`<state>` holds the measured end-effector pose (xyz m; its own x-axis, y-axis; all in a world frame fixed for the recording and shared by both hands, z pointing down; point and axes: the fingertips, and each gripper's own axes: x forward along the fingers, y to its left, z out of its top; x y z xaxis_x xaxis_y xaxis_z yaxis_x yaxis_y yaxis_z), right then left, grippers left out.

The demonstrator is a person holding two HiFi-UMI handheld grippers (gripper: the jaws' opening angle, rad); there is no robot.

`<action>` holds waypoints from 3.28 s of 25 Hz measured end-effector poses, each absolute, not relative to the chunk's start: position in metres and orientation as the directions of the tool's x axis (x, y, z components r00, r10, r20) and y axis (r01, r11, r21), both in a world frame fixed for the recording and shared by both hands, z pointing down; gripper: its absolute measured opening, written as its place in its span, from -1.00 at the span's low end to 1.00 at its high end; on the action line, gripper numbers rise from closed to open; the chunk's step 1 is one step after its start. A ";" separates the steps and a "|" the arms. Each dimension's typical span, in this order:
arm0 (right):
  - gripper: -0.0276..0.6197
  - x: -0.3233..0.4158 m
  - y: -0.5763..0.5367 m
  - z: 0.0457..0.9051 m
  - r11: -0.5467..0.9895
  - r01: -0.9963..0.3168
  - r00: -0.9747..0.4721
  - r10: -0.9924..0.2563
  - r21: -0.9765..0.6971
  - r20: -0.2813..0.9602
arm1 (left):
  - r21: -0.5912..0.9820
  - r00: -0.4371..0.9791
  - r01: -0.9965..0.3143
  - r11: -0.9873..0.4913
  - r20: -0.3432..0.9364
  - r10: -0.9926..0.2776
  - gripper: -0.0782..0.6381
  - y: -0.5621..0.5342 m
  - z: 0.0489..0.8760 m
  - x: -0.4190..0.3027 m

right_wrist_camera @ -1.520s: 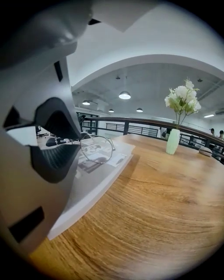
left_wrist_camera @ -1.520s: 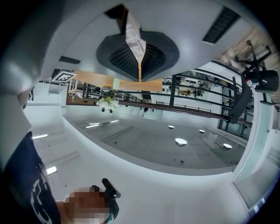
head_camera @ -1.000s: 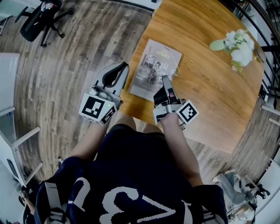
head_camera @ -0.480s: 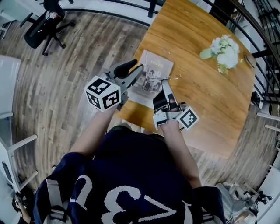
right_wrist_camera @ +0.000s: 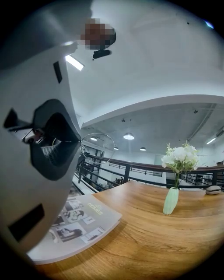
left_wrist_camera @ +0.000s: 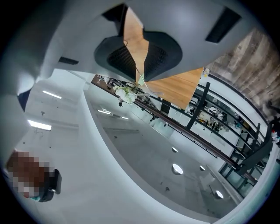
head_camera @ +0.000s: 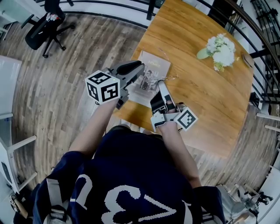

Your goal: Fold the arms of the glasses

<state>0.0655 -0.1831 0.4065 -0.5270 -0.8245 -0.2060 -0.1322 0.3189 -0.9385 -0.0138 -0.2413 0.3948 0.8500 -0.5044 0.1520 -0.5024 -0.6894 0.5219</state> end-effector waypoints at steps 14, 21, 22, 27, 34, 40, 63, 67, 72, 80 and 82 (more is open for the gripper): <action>-0.83 0.058 -0.171 0.407 0.311 -0.141 -0.567 -0.804 -0.940 -0.181 | 0.633 0.950 -0.301 -0.714 0.134 -0.281 -0.70 -0.219 0.392 0.022; -0.83 0.055 -0.168 0.408 0.302 -0.133 -0.583 -0.794 -0.944 -0.172 | 0.691 0.984 -0.128 -0.712 0.180 -0.002 -0.70 -0.194 0.403 0.053; -0.83 0.056 -0.168 0.408 0.302 -0.132 -0.582 -0.795 -0.944 -0.173 | 0.695 0.984 -0.106 -0.711 0.176 0.026 -0.70 -0.192 0.402 0.055; -0.83 0.062 -0.169 0.409 0.300 -0.125 -0.578 -0.797 -0.946 -0.176 | 0.727 0.991 -0.051 -0.685 0.123 0.057 -0.70 -0.195 0.398 0.058; -0.83 0.065 -0.169 0.409 0.305 -0.129 -0.577 -0.797 -0.944 -0.179 | 0.635 0.963 -0.270 -0.724 0.160 -0.219 -0.52 -0.238 0.394 0.026; -0.83 0.063 -0.169 0.406 0.318 -0.137 -0.587 -0.789 -0.938 -0.182 | 0.578 0.919 -0.376 -0.724 0.134 -0.370 -0.39 -0.285 0.373 0.006; -0.83 0.084 -0.172 0.408 0.291 -0.130 -0.532 -0.827 -0.948 -0.181 | 0.770 0.976 -0.206 -0.604 0.116 -0.185 -0.66 -0.249 0.406 0.017; -0.83 0.083 -0.174 0.409 0.286 -0.124 -0.531 -0.828 -0.950 -0.180 | 0.797 0.984 -0.168 -0.580 0.105 -0.141 -0.69 -0.220 0.418 0.023; -0.83 0.079 -0.175 0.415 0.264 -0.117 -0.535 -0.829 -0.958 -0.163 | 0.804 0.986 -0.163 -0.571 0.118 -0.116 -0.69 -0.198 0.431 0.029; -0.83 0.080 -0.182 0.466 0.097 -0.143 -0.517 -0.856 -0.985 -0.009 | 0.614 0.916 -0.382 -0.691 0.154 -0.369 -0.69 -0.213 0.424 -0.010; -0.83 0.079 -0.184 0.489 0.022 -0.159 -0.512 -0.856 -0.987 0.063 | 0.506 0.879 -0.469 -0.724 0.189 -0.437 -0.69 -0.214 0.424 -0.019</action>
<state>0.0787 -0.1841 0.4892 -0.5125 -0.8564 0.0631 -0.1587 0.0222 -0.9871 -0.0192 -0.2136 0.4243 0.8792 -0.4375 0.1887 -0.4689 -0.7242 0.5057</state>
